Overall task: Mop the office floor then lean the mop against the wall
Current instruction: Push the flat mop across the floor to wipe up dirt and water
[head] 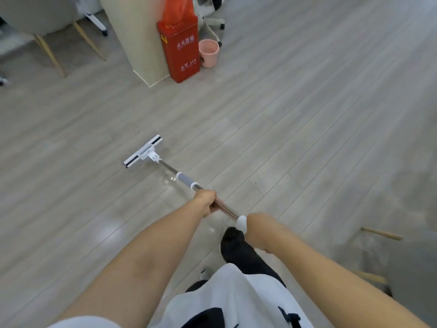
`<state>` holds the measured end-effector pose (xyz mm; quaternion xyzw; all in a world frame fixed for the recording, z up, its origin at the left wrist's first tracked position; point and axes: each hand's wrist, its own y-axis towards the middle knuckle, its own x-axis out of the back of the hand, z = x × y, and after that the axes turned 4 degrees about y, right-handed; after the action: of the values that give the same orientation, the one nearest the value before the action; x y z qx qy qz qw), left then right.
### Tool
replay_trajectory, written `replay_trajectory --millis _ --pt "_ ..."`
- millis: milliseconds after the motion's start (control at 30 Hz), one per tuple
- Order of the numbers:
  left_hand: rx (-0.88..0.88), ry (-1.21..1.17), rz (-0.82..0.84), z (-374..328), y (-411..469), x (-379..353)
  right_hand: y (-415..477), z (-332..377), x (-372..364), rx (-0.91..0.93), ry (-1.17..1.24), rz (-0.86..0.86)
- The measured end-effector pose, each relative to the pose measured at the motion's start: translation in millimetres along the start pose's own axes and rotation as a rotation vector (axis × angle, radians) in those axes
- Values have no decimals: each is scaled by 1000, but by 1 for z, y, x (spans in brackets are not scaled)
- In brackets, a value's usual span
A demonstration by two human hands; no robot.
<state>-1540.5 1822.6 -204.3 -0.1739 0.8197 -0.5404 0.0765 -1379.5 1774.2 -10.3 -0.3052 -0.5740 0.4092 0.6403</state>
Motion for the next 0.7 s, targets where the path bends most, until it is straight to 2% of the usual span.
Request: replay_trajectory --millis 133,233,367,500,700 --pt "-32 19 -53 -83 47 13 56 27 65 72 33 -58" --pt "-51 24 -101 -147 66 23 95 54 120 141 9 -23" --pt "-80 38 -125 -229 89 42 131 94 193 147 14 27" --pt "-78 15 -188 -309 110 79 170 147 255 159 54 16" --pt "-65 -29 -196 -412 163 154 235 248 331 183 -17 -4"
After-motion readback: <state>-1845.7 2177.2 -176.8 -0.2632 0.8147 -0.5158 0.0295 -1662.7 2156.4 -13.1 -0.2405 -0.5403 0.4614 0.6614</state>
